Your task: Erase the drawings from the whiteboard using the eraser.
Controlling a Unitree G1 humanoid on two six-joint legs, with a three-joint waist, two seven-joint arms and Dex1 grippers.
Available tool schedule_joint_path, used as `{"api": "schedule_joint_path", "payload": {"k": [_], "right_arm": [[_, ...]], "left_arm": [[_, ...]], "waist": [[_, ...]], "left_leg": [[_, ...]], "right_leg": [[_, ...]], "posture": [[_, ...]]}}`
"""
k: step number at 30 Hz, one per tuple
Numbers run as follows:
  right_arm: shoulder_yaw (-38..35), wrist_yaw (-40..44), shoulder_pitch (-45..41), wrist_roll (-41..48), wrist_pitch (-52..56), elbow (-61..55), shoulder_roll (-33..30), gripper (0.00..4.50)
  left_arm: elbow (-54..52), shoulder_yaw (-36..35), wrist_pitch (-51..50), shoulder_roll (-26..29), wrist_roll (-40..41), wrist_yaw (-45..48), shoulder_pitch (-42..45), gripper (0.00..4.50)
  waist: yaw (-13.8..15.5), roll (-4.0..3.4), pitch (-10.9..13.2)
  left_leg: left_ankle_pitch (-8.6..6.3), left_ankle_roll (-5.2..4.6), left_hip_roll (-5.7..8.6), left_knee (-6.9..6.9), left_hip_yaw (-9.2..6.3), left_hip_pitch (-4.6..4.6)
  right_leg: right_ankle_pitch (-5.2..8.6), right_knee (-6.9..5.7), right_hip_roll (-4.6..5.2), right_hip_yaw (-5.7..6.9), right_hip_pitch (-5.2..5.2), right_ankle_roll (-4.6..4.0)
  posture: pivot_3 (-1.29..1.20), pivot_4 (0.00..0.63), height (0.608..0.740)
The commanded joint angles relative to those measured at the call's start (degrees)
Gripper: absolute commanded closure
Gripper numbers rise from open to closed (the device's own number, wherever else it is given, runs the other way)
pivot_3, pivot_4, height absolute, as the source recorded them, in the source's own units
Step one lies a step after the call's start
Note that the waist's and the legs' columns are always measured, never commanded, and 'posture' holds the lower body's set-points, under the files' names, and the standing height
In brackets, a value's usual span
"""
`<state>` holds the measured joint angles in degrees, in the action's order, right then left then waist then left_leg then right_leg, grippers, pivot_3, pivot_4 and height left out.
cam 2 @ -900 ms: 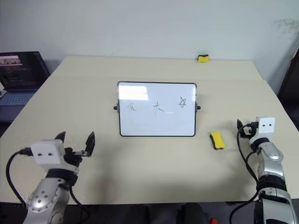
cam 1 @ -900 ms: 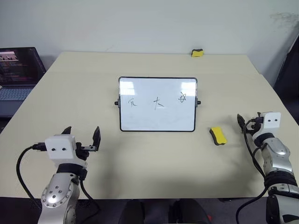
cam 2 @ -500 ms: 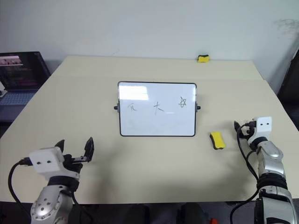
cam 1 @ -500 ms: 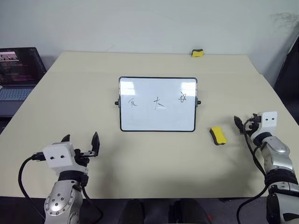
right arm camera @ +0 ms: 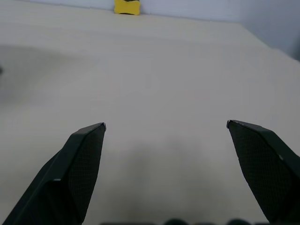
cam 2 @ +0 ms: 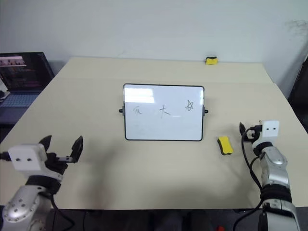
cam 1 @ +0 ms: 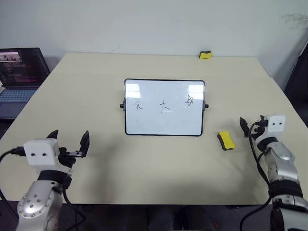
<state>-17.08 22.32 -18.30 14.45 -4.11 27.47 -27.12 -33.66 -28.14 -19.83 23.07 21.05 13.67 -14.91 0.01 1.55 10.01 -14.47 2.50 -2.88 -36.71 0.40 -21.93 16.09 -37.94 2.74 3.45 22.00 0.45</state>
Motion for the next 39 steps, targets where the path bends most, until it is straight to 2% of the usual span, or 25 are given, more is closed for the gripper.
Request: {"api": "schedule_joint_path", "payload": {"k": [1,3,9,12,16,22,28,33,39], "right_arm": [[-0.18,0.23,2.49,1.35,3.27,-9.53,-0.09,0.02],[0.40,1.47,5.76,2.11,5.91,-15.24,-0.22,0.02],[-0.70,2.49,12.65,4.67,14.18,-30.40,-1.59,0.02],[-1.47,2.19,14.86,4.13,14.69,-34.76,-1.89,0.02],[-3.18,1.73,17.02,6.79,18.67,-40.62,-2.07,0.02],[-2.35,4.27,22.85,8.79,25.12,-49.51,-3.94,0.02],[-3.91,6.25,28.06,9.55,26.11,-53.68,-4.74,0.02],[-4.80,7.81,29.94,10.91,28.14,-56.40,-6.88,0.02],[-6.79,5.99,29.13,12.91,33.27,-58.78,-8.30,0.02]], "left_arm": [[0.81,-1.89,-0.68,3.64,1.00,2.34,2.49,0.00],[2.13,-0.23,-0.84,7.14,1.06,5.17,6.02,0.00],[6.56,5.83,-7.02,13.86,12.04,19.14,16.91,0.00],[8.53,10.98,-8.04,16.36,11.77,24.28,20.66,0.00],[9.69,21.41,-9.37,20.12,10.21,33.00,24.89,0.00],[11.82,28.31,-10.75,20.37,13.23,43.40,31.91,0.00],[15.70,32.82,-11.06,18.98,12.69,49.47,38.26,0.00],[18.64,35.36,-10.62,16.27,10.46,48.91,41.84,0.00],[21.75,35.83,-12.53,12.35,9.60,46.23,45.38,0.00]], "waist": [[-0.01,0.00,0.00],[0.01,0.00,0.00],[0.34,-0.03,0.01],[0.30,-0.02,0.01],[0.04,-0.03,0.02],[0.05,-0.01,0.03],[0.07,-0.01,0.03],[0.04,0.03,0.05],[0.06,0.05,0.06]], "left_leg": [[0.00,0.00,0.01,0.00,0.01,0.01],[0.00,0.00,0.01,-0.01,0.01,0.02],[0.00,0.01,0.01,-0.01,0.00,-0.01],[0.00,0.01,0.03,0.00,0.02,-0.01],[0.00,0.01,0.03,0.02,0.00,-0.02],[0.00,0.00,0.03,0.02,0.00,-0.04],[0.00,0.00,0.04,0.01,-0.04,-0.07],[0.00,-0.01,0.07,0.00,-0.02,-0.08],[0.00,-0.01,0.07,-0.01,-0.09,-0.08]], "right_leg": [[0.00,-0.02,0.02,0.00,0.00,0.01],[0.02,-0.02,0.02,0.00,0.00,0.05],[0.03,-0.03,0.00,0.07,0.00,0.08],[0.03,-0.01,0.01,0.05,0.01,0.10],[0.05,-0.02,-0.02,0.03,0.04,0.12],[0.07,-0.01,-0.04,0.01,0.06,0.15],[0.09,0.01,-0.05,0.05,0.07,0.18],[0.09,0.01,-0.05,0.02,0.07,0.19],[0.09,0.00,-0.08,0.04,0.06,0.19]], "posture": [[0.00,0.150,0.740],[0.00,0.150,0.740],[0.00,0.150,0.740],[0.00,0.150,0.740],[0.00,0.150,0.740],[0.00,0.150,0.740],[0.00,0.150,0.740],[0.00,0.150,0.740],[0.00,0.150,0.740]]}}
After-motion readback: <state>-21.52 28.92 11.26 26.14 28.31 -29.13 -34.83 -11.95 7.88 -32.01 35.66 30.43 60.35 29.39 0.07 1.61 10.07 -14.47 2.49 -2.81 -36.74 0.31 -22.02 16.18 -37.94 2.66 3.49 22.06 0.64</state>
